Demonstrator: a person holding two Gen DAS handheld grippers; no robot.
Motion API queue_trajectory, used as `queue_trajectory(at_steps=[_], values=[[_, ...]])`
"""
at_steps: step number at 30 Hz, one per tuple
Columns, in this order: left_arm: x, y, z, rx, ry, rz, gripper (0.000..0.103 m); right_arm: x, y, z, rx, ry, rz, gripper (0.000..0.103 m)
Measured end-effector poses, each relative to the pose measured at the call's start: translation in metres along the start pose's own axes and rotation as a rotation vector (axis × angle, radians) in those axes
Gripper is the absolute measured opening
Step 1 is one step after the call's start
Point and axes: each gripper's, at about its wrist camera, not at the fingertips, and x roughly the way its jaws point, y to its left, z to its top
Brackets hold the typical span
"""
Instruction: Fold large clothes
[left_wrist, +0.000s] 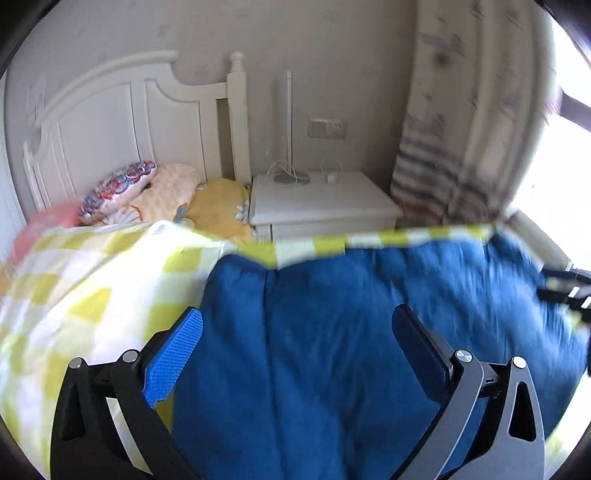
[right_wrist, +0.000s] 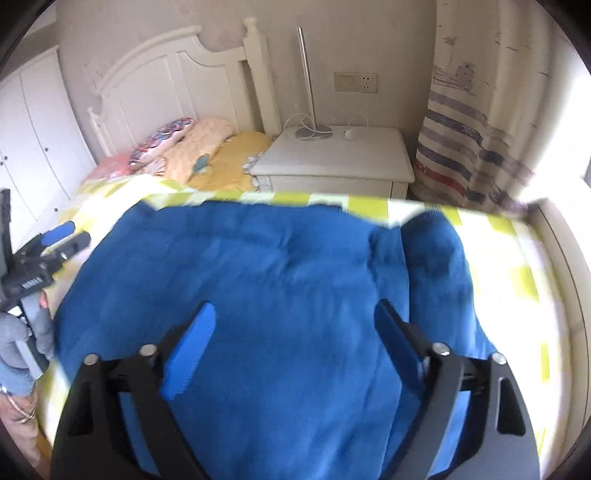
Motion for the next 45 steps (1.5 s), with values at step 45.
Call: queue_trajectory(at_steps=[45], values=[[-0.024,0.101,-0.123,-0.374,0.165,-0.291,0.099,-0.074,-0.088,-0.169,0.268,-0.086,0.061,0.084]])
